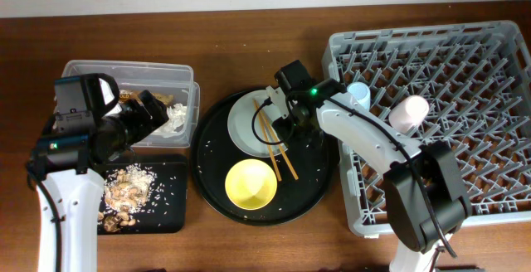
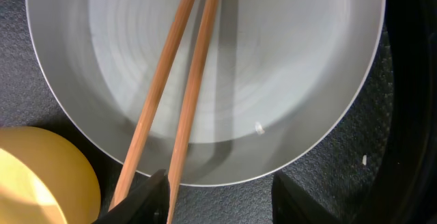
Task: Sort waste into correct bins and load items into the dishwasher rack
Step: 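Grasp one chopstick from the white plate with the right gripper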
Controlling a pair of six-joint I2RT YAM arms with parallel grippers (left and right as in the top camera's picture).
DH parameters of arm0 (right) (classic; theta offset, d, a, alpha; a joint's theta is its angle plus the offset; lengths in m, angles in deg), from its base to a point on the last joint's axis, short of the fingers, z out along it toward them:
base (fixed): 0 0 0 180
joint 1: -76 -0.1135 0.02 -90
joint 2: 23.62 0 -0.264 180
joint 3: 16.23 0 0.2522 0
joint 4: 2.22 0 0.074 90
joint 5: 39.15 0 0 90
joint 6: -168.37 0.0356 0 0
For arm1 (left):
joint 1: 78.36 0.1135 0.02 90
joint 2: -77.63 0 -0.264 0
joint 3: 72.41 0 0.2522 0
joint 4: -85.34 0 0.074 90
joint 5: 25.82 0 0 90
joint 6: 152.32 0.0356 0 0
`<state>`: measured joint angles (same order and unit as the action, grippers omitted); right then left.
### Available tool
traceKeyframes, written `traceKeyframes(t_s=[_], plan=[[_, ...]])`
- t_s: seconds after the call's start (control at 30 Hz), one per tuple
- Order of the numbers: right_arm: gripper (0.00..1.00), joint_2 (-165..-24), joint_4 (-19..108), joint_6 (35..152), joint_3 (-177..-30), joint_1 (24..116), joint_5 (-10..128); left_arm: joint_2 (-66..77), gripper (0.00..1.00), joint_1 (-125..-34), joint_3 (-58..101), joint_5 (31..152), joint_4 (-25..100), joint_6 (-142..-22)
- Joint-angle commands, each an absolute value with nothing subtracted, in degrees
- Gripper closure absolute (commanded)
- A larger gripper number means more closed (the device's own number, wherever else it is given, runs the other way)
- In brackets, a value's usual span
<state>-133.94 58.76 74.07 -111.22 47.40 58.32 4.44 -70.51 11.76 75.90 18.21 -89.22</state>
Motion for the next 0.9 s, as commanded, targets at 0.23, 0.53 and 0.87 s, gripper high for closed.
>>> traceKeyframes(t_s=[0.23,0.53,0.87], plan=[[0.53,-134.8,55.4,71.1,-110.0,44.5,55.3,4.6,0.0,-70.3,12.1,75.7,18.3,-89.7],[0.55,-138.1,54.4,71.4,-109.6,44.5,54.9,4.6,0.01,-70.3,12.1,75.7,18.3,-89.7],[0.64,-138.4,53.9,71.5,-108.4,44.5,58.2,4.6,0.01,-70.3,12.1,75.7,18.3,-89.7]])
